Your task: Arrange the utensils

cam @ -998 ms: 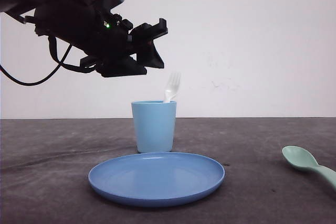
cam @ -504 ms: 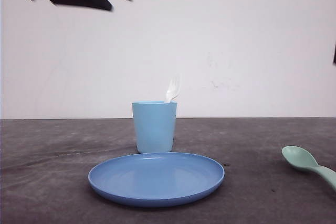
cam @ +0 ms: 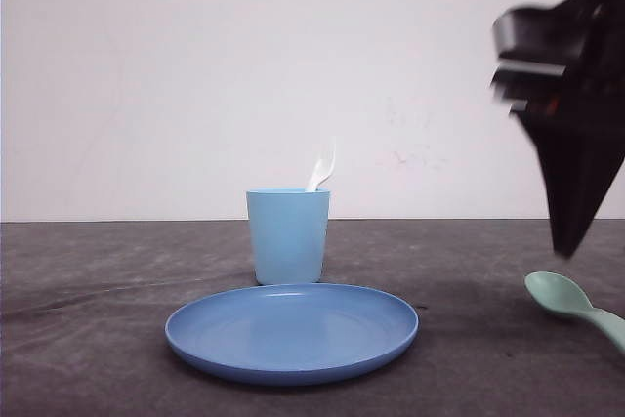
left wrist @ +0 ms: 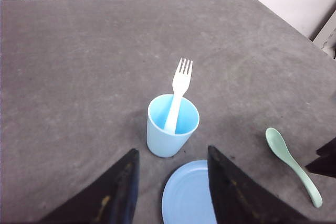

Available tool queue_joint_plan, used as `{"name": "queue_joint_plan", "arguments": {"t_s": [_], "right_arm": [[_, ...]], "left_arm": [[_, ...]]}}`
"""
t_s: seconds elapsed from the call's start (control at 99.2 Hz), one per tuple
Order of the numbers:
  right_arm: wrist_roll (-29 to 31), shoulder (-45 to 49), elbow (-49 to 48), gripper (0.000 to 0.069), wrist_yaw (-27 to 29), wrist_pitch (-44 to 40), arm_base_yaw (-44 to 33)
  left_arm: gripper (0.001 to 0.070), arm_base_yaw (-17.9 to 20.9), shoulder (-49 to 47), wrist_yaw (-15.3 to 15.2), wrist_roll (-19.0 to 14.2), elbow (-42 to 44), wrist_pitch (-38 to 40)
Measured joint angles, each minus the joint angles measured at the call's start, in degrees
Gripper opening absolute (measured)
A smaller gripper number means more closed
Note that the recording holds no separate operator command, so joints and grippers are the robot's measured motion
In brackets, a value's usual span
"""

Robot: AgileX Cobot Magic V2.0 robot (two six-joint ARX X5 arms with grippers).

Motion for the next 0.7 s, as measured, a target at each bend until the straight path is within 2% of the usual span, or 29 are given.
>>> {"name": "queue_joint_plan", "arguments": {"t_s": [0.171, 0.434, 0.696], "right_arm": [[2.23, 4.26, -0.92, 0.0331, 2.27, 1.73, 1.09], [3.85, 8.46, -0.92, 0.0254, 2.71, 5.51, 1.25], [4.13, 9.97, -0.92, 0.0101, 2.71, 6.93, 1.25]], "left_arm": [[0.0239, -0.04, -3.08, 0.02, 0.0, 0.0, -2.54], [0.0239, -0.04, -5.25, 0.02, 0.0, 0.0, -4.61], [0.0239, -0.04, -5.38, 0.02, 0.0, 0.0, -6.47]]}}
